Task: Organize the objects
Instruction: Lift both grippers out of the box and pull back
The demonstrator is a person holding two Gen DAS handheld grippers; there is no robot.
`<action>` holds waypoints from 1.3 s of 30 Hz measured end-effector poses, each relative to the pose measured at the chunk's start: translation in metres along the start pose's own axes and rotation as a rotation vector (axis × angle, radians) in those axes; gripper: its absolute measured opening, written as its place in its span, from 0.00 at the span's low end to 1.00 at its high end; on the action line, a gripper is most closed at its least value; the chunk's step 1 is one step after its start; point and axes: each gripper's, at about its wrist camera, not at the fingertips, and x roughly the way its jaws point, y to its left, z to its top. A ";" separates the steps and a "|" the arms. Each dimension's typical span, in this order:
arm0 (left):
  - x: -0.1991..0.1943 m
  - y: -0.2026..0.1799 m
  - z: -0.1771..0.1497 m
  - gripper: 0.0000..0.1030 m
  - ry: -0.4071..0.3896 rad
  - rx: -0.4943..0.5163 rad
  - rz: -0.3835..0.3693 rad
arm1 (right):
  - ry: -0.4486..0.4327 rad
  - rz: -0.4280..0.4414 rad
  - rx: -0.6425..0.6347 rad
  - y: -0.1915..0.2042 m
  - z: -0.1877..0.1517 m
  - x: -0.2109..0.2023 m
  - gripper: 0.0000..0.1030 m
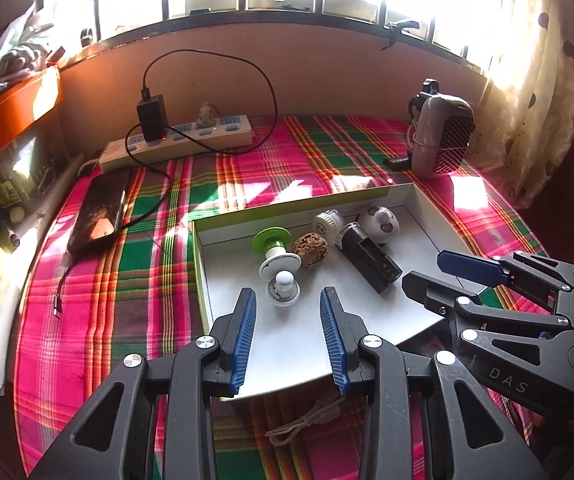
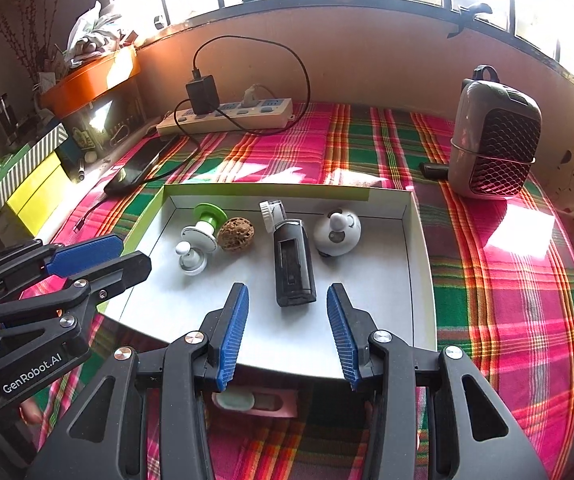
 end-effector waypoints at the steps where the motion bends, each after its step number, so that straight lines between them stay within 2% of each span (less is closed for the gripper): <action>1: -0.002 -0.001 -0.002 0.30 -0.002 0.000 -0.003 | -0.004 0.000 0.000 0.001 -0.001 -0.002 0.41; 13: -0.023 -0.001 -0.027 0.30 -0.013 -0.012 -0.023 | -0.039 -0.018 0.003 0.002 -0.021 -0.028 0.41; 29: -0.034 0.021 -0.063 0.30 -0.001 -0.083 -0.025 | -0.045 -0.049 0.018 -0.009 -0.052 -0.046 0.41; 39: -0.022 0.026 -0.076 0.30 0.034 -0.075 -0.090 | -0.029 -0.025 0.001 -0.004 -0.069 -0.050 0.41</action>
